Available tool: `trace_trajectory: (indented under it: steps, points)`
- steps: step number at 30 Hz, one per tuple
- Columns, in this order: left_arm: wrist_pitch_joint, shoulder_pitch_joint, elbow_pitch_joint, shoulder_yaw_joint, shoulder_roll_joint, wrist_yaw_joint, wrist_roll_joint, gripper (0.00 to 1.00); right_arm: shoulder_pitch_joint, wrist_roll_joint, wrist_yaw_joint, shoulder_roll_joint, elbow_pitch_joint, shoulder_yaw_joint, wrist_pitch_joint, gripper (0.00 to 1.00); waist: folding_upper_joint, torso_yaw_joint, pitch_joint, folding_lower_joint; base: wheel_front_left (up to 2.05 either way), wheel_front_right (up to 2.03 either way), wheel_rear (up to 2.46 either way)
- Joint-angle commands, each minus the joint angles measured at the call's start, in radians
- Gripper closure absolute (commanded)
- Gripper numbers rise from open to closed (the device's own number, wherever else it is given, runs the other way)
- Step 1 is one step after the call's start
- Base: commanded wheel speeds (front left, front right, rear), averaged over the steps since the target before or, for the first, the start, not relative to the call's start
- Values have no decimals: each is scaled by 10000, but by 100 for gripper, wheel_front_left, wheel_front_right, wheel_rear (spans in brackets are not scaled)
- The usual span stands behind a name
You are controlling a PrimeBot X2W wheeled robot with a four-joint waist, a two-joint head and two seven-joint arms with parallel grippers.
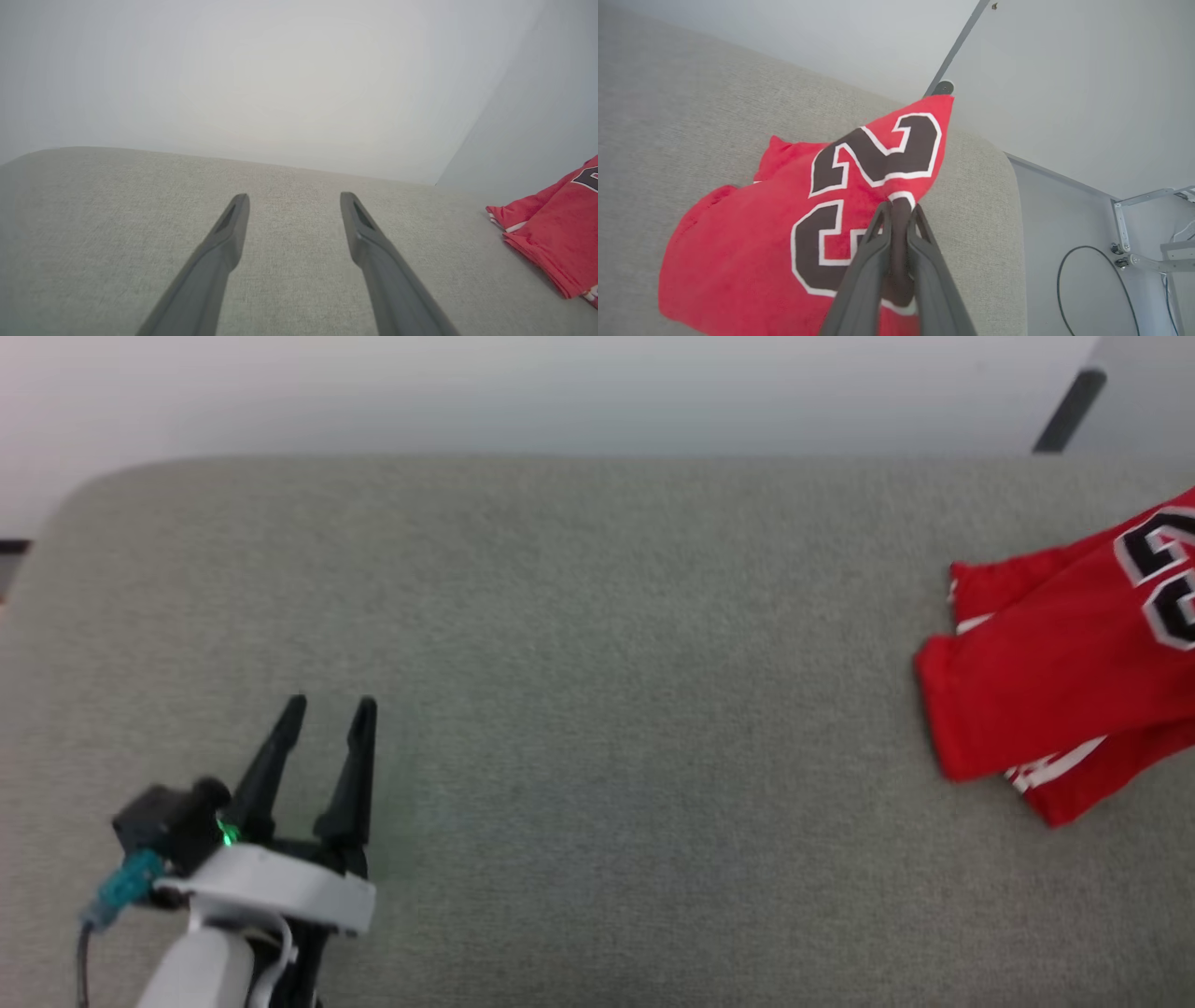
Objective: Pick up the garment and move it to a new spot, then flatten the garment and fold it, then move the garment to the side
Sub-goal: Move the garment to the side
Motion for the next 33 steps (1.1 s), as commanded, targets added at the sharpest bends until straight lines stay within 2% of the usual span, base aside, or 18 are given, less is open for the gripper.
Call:
trace_trajectory:
  steps: [1, 5, 12, 23, 33]
  points:
    - [8, -141, -42, 12, 24, -29, 44, 0, -153, 45, -8, -52, 53, 9, -75, 100, -1, -380, 526, 0, 0, 0, 0]
    - [9, -538, -161, -39, 71, -29, 153, 0, -653, 191, -9, -490, 538, 301, -692, 100, -1, -618, 1070, 0, 0, 0, 0]
    - [9, -1308, -233, -240, 153, -29, 355, 0, -1464, 301, -9, -867, 1456, 824, -1971, 100, -1, -968, 1817, 0, 0, 0, 0]
    - [9, -2212, -199, -598, 293, -27, 517, 0, -2604, 196, -9, -1299, 3014, 1716, -3638, 100, -1, -1330, 2774, 0, 0, 0, 0]
    - [8, -2629, -205, -823, 447, -27, 463, 0, -3326, 114, -11, -1424, 4635, 2138, -4450, 100, -1, -1390, 3334, 0, 0, 0, 0]
